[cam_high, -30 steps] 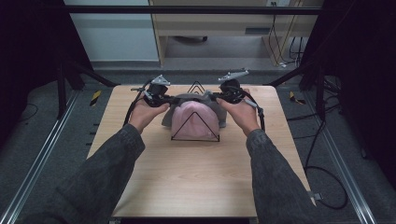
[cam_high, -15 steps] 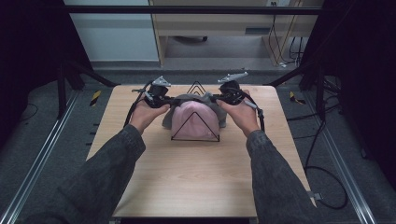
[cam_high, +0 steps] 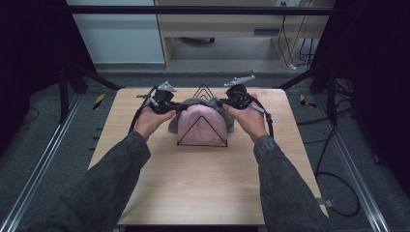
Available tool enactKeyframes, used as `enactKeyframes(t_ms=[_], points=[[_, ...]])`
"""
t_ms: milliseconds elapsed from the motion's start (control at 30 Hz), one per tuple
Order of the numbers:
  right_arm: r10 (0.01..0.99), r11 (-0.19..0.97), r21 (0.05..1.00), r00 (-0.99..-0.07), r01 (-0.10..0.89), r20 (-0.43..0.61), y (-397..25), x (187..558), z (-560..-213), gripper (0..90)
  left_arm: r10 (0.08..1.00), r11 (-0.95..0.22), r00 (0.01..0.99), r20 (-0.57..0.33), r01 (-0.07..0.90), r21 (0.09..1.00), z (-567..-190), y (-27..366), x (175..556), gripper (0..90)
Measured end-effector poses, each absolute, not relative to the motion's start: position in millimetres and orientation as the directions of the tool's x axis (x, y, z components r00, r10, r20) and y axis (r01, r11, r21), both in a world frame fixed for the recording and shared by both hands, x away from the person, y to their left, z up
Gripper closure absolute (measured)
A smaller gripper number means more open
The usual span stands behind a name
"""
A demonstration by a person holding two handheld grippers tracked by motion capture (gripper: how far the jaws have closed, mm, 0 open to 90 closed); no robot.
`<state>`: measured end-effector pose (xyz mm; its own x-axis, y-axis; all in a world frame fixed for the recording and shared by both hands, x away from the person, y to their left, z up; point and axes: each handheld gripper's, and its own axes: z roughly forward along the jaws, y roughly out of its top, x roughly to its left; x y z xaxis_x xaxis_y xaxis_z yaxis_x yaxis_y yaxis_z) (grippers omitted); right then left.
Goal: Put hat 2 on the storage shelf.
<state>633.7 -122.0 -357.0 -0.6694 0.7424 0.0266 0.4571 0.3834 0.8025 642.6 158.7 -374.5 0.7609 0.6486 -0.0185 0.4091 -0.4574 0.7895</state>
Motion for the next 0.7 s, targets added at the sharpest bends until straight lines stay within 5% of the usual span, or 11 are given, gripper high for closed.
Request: enactKeyframes(t_ms=[367, 700], points=[[0.744, 0.387, 0.806, -0.668, 0.449, 0.015, -119.5, 630.5, -354.4, 71.1, 0.670, -0.439, 0.742, -0.011, 0.409, 0.800, -370.1, 159.7, 637.8, 67.7], [0.772, 0.372, 0.816, -0.636, 0.442, -0.007, -113.5, 612.6, -346.1, 50.0, 0.724, -0.413, 0.689, 0.023, 0.407, 0.815, -354.7, 168.4, 614.5, 50.8]])
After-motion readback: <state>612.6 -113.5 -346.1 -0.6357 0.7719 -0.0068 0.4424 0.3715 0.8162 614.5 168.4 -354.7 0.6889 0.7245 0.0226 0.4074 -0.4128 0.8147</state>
